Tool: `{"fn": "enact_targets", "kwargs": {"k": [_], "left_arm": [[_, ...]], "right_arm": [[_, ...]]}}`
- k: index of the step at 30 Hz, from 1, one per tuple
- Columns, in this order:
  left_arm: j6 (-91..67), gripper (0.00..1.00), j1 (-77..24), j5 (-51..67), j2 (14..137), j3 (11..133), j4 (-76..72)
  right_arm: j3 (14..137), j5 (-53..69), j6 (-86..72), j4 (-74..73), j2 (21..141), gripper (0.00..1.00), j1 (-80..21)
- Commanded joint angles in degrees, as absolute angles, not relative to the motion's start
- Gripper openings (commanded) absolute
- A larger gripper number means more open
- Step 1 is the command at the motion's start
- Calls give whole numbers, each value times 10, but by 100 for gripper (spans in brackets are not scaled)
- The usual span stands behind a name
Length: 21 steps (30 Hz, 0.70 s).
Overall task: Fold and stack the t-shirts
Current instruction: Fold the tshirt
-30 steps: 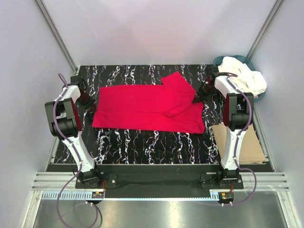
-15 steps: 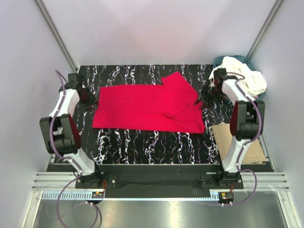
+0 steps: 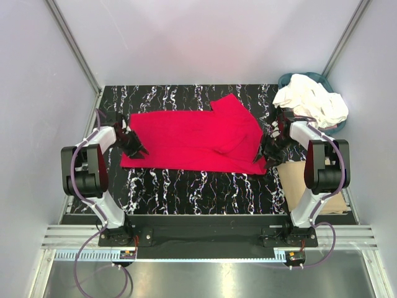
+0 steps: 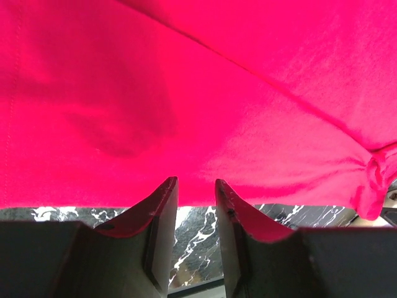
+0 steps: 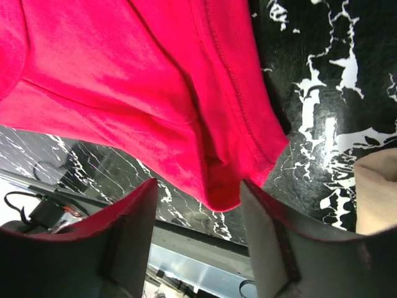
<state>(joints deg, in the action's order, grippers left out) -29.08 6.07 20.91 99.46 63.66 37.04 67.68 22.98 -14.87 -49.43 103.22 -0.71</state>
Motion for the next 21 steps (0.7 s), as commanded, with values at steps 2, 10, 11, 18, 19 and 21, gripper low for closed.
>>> {"fn": "enact_targets", "kwargs": {"k": [2,10,11,18,19,21], "left_arm": [[-284,34,67,223,999,629,348],[-280,33,87,222,1023,627,354],[-279,32,90,221,1024,630,356],[-279,31,93,218,1048,639,359],[-279,30,93,218,1049,640,359],[-277,30,94,212,1054,641,359]], "right_arm": [[682,232,-130,-473,1022,58,-9],[697,252,-149,-468,1058,44,-9],[697,252,-153,-467,1060,44,-9],[703,240,-163,-458,1078,18,-8],[704,235,-165,-457,1079,13,-8],[704,199,-178,-453,1078,2,-8]]}}
